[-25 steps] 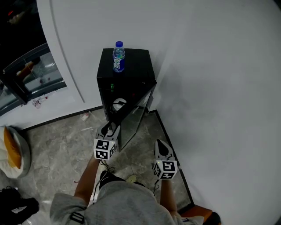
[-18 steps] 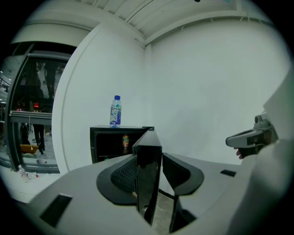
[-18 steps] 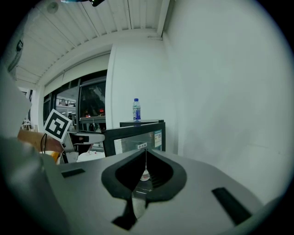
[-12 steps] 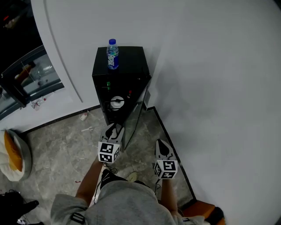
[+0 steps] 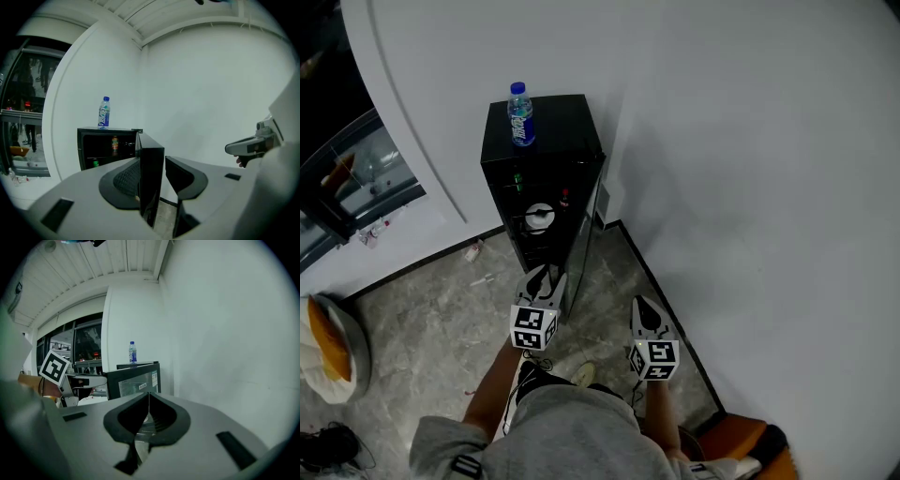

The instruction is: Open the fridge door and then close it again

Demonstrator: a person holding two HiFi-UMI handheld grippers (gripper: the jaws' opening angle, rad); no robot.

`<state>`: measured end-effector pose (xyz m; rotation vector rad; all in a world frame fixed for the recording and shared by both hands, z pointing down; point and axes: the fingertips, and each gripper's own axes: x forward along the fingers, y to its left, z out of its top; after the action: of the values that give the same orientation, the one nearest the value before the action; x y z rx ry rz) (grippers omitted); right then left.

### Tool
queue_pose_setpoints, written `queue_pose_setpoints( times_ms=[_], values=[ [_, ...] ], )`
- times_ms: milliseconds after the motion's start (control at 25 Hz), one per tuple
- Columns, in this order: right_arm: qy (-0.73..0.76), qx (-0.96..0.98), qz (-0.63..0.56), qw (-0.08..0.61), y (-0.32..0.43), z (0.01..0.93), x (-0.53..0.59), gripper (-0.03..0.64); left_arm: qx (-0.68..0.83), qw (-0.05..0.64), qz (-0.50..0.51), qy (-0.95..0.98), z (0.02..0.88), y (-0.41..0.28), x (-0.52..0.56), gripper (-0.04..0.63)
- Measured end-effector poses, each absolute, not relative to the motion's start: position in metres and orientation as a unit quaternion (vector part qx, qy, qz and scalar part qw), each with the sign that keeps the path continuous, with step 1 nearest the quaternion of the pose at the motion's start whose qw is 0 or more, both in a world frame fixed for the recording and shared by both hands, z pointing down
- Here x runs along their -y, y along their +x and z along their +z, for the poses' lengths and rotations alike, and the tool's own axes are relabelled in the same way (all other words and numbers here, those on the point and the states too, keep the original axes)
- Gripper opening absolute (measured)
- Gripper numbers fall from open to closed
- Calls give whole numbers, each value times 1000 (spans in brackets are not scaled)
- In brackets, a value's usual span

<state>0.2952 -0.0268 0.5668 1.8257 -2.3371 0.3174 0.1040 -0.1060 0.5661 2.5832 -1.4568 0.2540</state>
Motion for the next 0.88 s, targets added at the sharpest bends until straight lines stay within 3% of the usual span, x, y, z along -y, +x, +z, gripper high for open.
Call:
queue_pose_setpoints(
  times_ms=[880],
  values=[
    [645, 752, 112, 77, 322, 571, 2, 25, 406, 93, 83, 905, 566, 161, 82, 161]
  ],
)
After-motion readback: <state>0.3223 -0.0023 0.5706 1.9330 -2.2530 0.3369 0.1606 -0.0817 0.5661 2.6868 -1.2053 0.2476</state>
